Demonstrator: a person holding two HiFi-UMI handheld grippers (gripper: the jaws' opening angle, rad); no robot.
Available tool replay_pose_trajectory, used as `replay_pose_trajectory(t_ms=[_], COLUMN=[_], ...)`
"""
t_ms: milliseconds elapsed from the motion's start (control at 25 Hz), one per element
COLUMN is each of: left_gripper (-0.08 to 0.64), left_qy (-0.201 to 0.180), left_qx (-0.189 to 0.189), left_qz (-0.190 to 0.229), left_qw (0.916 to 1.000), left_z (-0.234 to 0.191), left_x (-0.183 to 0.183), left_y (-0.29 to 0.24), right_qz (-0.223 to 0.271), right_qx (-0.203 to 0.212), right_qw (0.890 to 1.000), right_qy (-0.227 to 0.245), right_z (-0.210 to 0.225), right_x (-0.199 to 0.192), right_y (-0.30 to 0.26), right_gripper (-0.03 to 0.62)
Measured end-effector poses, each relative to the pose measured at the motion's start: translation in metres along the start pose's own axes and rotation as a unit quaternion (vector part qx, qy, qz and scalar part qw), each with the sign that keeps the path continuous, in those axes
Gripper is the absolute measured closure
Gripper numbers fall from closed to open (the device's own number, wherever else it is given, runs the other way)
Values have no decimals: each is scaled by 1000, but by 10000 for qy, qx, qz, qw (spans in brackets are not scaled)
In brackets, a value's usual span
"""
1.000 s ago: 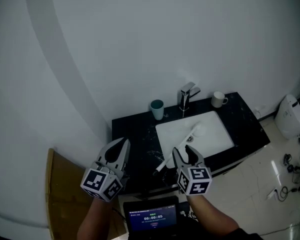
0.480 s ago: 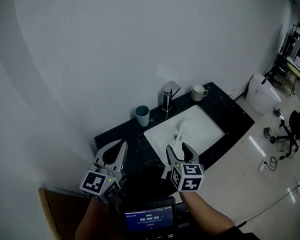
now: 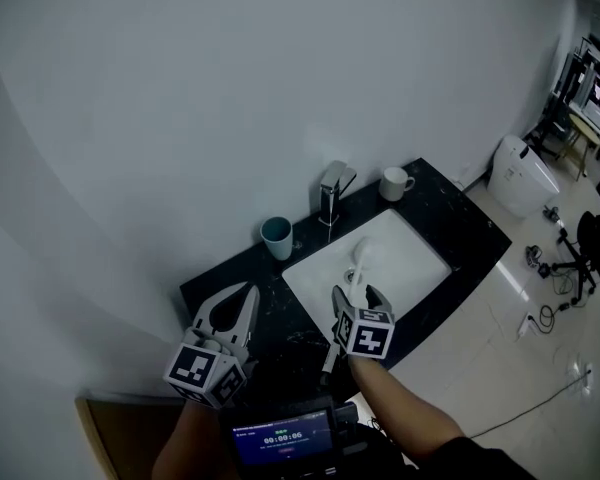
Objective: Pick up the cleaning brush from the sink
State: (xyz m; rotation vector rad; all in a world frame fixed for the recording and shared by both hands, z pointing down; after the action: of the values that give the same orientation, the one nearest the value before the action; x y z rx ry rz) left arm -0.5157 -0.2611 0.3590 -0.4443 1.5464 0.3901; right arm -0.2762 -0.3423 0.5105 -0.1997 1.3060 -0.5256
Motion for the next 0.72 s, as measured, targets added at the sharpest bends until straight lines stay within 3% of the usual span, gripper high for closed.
replay_pose_trajectory(t_ms=[200, 360, 560, 680, 720], left_gripper=[549, 549, 549, 549, 549], left_qy=[88, 404, 400, 540, 573], left_qx=[154, 397, 323, 351, 360], left_qz=[-214, -541, -1116, -1251, -1270], left_qw=[9996, 9969, 9924, 9900, 9896], left_z=[-12, -25, -32, -36, -36], left_x=[-21, -44, -79, -94, -96], left_y=[-31, -69, -107, -118, -121], right_qz=[-906, -1443, -1961, -2077, -2171], right_qx=[-581, -857, -1289, -1250, -1273], right_qw=[9923, 9834, 9687, 9655, 9633], right_qy=[-610, -696, -812, -954, -939], right_z=[30, 39, 63, 71, 74], right_x=[-31, -44, -55, -57, -57], right_y=[-69, -105, -131, -151, -155], right_gripper=[299, 299, 299, 330, 377])
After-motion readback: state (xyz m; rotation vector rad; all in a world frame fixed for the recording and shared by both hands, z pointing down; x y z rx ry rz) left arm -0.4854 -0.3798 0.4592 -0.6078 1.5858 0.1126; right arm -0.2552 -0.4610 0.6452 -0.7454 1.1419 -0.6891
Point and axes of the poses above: the fingertips, and each gripper's own axes: y backward along the fingers, z to its right, x out of its top, the point moved 8 cm from there along y, backward along the fingers, and after that the axes turned 2 degrees about x, right-handed, at the moved point
